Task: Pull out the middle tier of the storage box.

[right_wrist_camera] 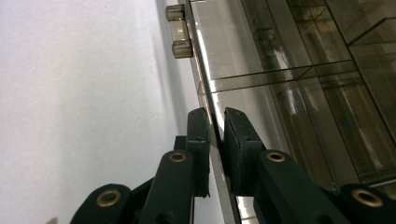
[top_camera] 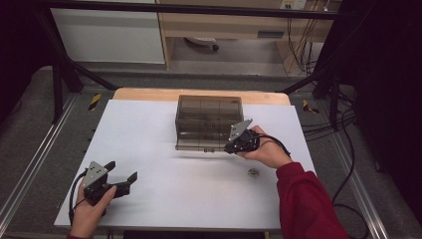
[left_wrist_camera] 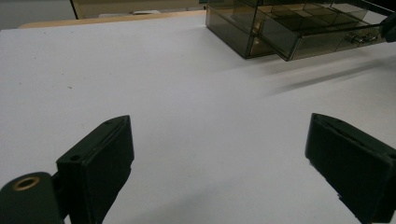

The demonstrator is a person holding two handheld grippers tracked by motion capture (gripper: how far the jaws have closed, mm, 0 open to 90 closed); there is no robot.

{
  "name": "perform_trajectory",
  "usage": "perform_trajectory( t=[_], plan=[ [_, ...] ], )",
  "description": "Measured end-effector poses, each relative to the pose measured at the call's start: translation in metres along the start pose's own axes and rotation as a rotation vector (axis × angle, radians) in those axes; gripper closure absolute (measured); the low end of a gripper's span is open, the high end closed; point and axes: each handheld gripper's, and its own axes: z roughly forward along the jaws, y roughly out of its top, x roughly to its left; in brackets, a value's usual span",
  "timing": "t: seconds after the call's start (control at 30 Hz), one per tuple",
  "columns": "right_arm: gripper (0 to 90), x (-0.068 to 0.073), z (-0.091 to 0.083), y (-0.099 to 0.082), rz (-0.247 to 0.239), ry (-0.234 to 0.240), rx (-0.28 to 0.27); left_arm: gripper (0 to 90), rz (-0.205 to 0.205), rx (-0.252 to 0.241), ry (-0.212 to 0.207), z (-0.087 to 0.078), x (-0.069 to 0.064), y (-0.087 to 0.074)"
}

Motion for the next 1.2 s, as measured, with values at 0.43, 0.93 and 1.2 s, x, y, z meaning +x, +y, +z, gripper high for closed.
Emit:
perform_trajectory(
  t=[0.43, 0.93, 1.2],
  plan=[
    [81.0, 0.0022, -0.0011, 0.0009, -0.001, -0.004, -0.003, 8.3, -0.005, 0.003, -0.004, -0.0001, -0.0001, -0.0001],
    [81.2, 0.0037, -0.0019, 0.0015, -0.004, -0.001, -0.002, 8.3, 0.000, 0.002, -0.001, -0.0001, 0.0001, 0.0001],
    [81.2, 0.0043, -0.0027, 0.0015, -0.004, -0.002, 0.001, 8.3, -0.006, 0.001, -0.005, -0.0002, 0.0001, 0.0000]
  ],
)
